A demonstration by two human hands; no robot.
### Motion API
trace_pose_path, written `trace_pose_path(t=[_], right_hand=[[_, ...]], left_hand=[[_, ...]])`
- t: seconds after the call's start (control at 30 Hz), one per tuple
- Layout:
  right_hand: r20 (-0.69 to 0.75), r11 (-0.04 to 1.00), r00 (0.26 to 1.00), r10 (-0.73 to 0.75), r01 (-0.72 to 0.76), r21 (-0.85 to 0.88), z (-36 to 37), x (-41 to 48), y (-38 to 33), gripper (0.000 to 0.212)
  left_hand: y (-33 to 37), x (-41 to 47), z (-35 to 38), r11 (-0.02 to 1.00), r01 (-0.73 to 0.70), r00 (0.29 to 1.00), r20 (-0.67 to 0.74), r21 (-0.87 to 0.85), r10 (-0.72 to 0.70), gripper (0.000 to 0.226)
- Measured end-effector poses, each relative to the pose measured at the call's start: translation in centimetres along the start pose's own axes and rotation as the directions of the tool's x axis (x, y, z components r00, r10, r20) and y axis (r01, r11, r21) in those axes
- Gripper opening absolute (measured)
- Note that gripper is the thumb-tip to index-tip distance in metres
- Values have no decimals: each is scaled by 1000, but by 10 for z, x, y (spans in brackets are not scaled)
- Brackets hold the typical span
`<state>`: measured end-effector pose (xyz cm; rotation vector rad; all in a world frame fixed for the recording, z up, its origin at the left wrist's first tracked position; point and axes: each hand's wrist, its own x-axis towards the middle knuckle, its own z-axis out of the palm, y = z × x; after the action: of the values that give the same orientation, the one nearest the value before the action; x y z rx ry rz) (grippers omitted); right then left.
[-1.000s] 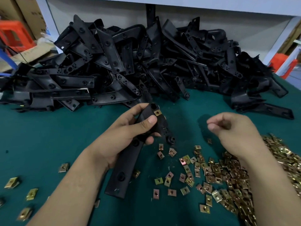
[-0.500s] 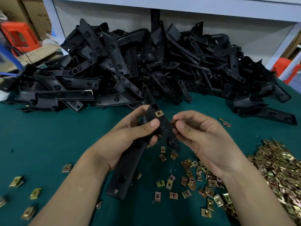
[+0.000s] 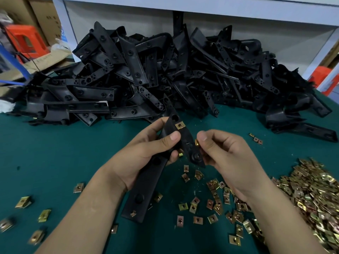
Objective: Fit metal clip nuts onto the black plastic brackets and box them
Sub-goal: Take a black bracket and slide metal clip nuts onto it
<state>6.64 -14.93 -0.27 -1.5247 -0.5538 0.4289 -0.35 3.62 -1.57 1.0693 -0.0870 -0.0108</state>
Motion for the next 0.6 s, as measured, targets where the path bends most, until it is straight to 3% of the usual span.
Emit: trace_pose_path(t=[0.27, 0.4, 0.6], right_hand=[[60, 995, 995, -81, 85, -61, 0, -1, -2, 36], [126, 965, 981, -150, 173, -198, -6, -2, -6, 33], [262, 916, 950, -171, 251, -312, -13, -5, -11, 28]], left_hand=[[-3, 1, -4, 997, -32, 999, 17, 69, 31, 42], [-4, 2, -7, 984, -61, 997, 45, 168, 54, 42], [-4, 0, -11, 985, -19, 993, 122, 172, -2, 34]])
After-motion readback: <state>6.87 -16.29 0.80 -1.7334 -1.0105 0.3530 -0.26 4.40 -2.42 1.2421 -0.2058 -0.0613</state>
